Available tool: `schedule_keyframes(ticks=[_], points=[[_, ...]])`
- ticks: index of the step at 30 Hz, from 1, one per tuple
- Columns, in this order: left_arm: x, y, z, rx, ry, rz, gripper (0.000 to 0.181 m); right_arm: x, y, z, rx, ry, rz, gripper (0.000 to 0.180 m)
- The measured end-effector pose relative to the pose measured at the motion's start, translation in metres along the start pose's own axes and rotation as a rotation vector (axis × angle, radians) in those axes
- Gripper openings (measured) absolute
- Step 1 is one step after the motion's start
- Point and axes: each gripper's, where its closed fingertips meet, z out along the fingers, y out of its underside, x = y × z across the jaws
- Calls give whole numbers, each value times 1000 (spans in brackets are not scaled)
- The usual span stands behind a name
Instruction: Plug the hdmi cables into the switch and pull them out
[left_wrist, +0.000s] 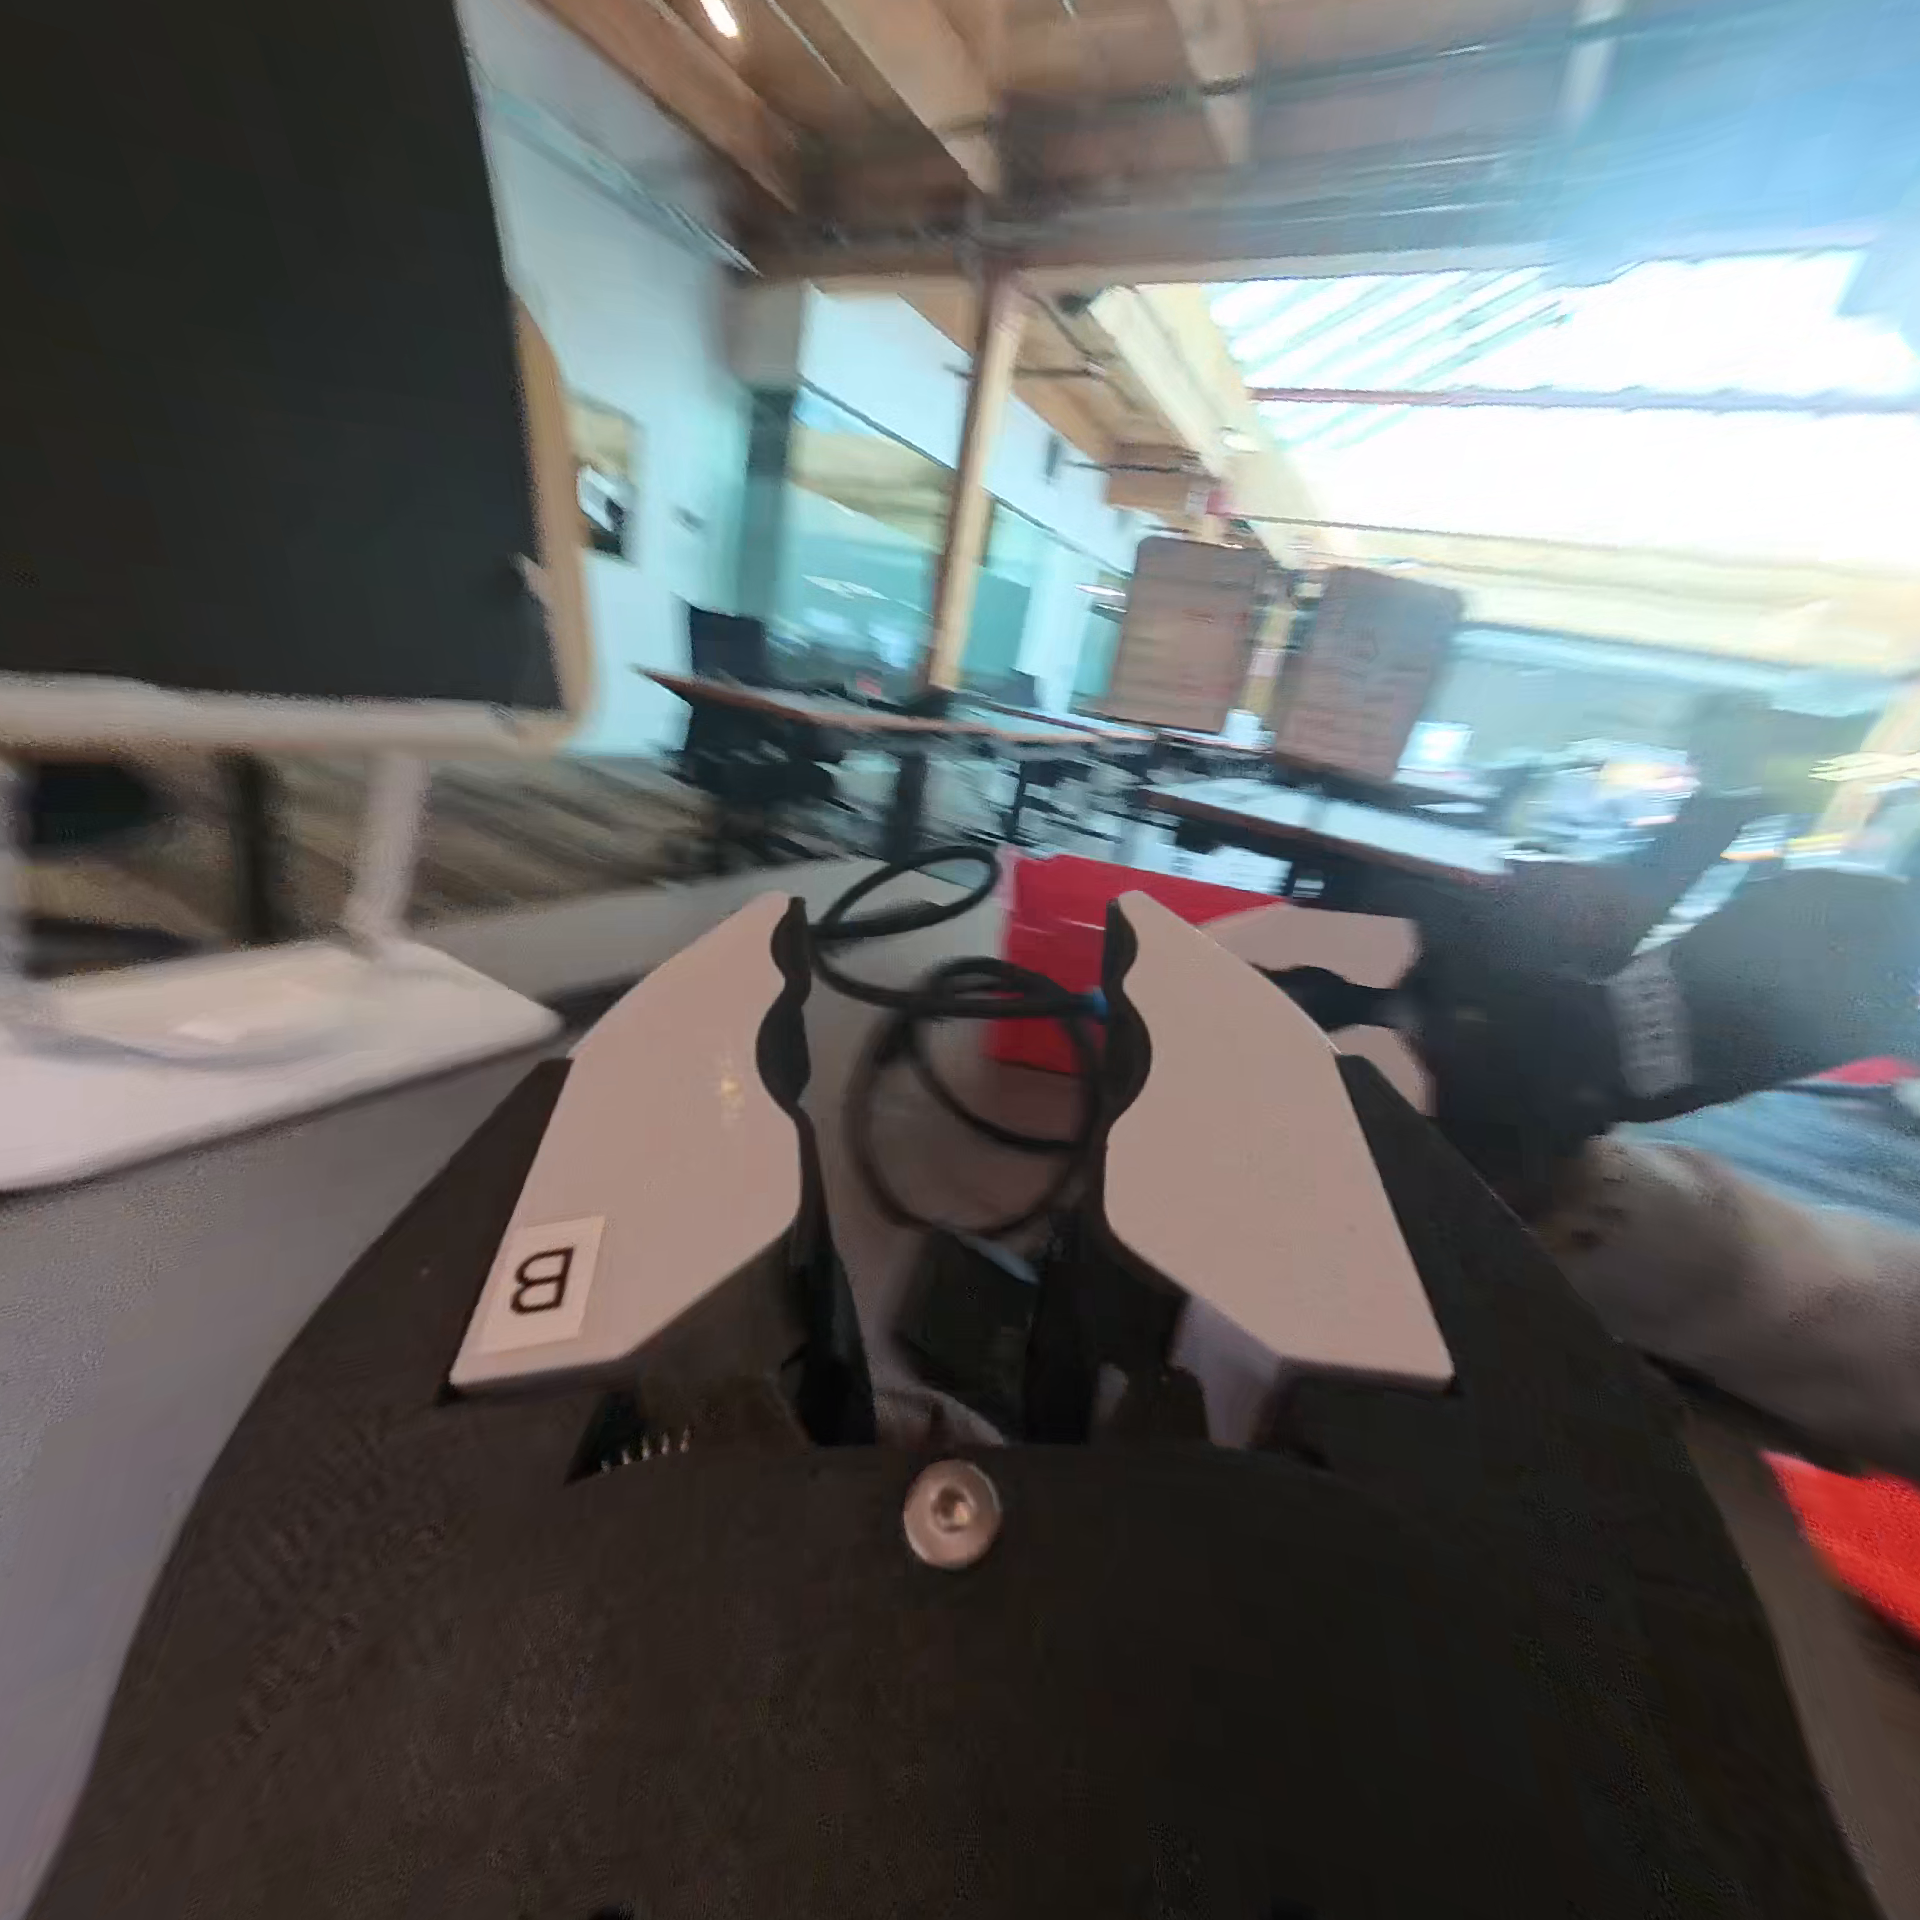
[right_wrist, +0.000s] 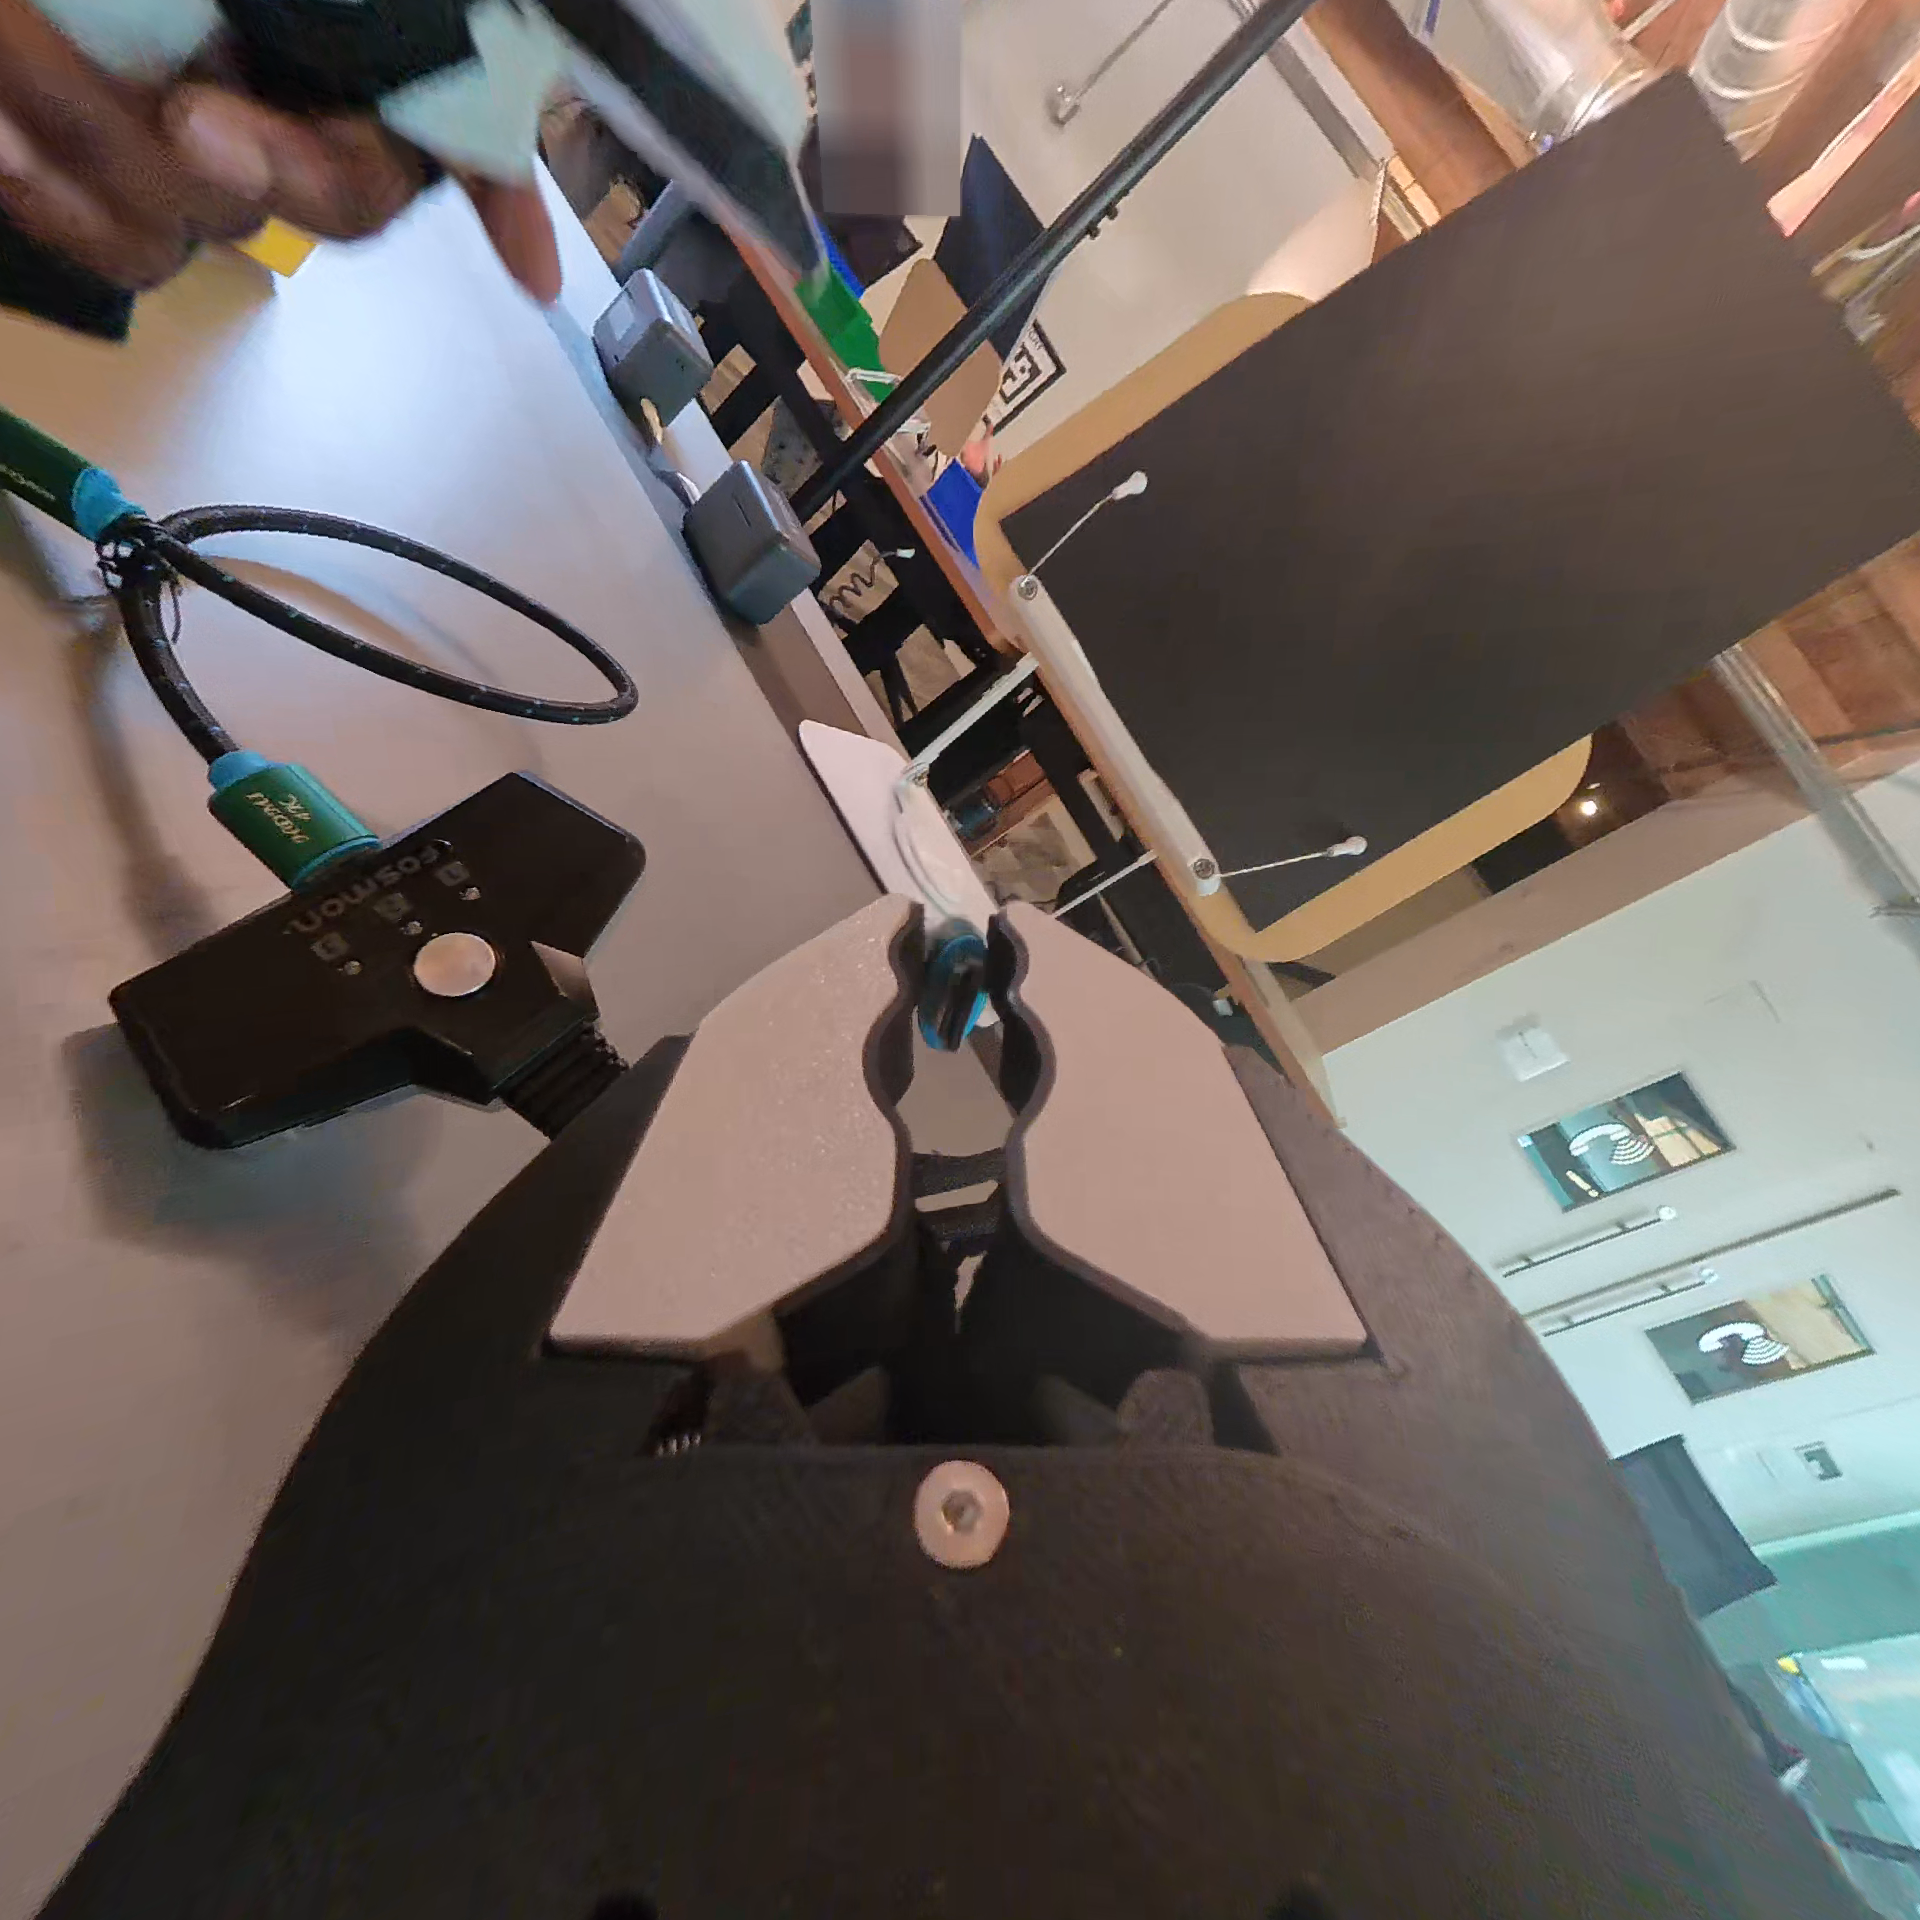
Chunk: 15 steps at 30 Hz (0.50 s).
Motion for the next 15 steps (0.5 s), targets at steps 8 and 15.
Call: schedule_keyframes(ticks=[8,15], points=[[48,54,27,-153,251,-381,55,-13,-23,-8,89,40,-244,10],[58,60,24,-233,386,-712,50,-27,-49,-22,264,19,-331,11]])
